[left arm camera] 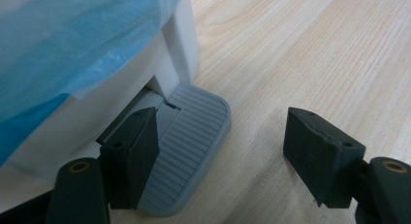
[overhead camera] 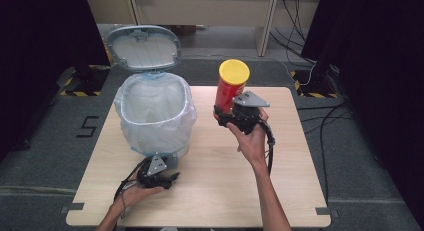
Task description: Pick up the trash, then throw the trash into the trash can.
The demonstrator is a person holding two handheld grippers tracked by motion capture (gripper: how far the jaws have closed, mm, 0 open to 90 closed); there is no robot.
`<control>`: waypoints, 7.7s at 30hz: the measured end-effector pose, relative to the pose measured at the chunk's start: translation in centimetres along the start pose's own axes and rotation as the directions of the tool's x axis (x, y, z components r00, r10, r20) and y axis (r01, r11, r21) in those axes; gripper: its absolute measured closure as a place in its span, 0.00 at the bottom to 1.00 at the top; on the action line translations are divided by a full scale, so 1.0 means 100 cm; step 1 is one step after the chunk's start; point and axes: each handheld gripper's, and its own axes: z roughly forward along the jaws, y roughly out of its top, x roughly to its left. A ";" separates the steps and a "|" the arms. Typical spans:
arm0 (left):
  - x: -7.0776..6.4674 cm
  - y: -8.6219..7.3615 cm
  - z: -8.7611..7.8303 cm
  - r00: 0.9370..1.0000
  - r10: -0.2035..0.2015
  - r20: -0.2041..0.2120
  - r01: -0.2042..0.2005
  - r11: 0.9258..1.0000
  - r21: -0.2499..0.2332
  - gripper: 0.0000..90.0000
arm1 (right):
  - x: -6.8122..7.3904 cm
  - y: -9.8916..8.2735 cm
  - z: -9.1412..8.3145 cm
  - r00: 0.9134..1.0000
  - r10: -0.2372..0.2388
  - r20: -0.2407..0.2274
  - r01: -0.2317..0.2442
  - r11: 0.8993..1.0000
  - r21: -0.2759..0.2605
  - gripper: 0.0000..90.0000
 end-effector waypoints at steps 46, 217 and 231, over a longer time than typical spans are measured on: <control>0.000 0.000 0.000 1.000 -0.005 0.005 0.005 1.000 0.003 0.31 | 0.039 0.064 0.002 0.997 -0.069 -0.040 0.068 0.997 -0.038 0.28; 0.000 0.000 0.000 1.000 -0.001 0.007 0.001 1.000 -0.001 0.31 | -0.027 -0.093 -0.048 0.995 0.104 -0.004 -0.104 0.992 0.077 0.17; 0.000 -0.001 0.000 1.000 -0.001 0.007 0.001 1.000 -0.001 0.31 | -0.016 -0.116 -0.047 0.994 0.109 -0.003 -0.108 0.989 0.098 0.17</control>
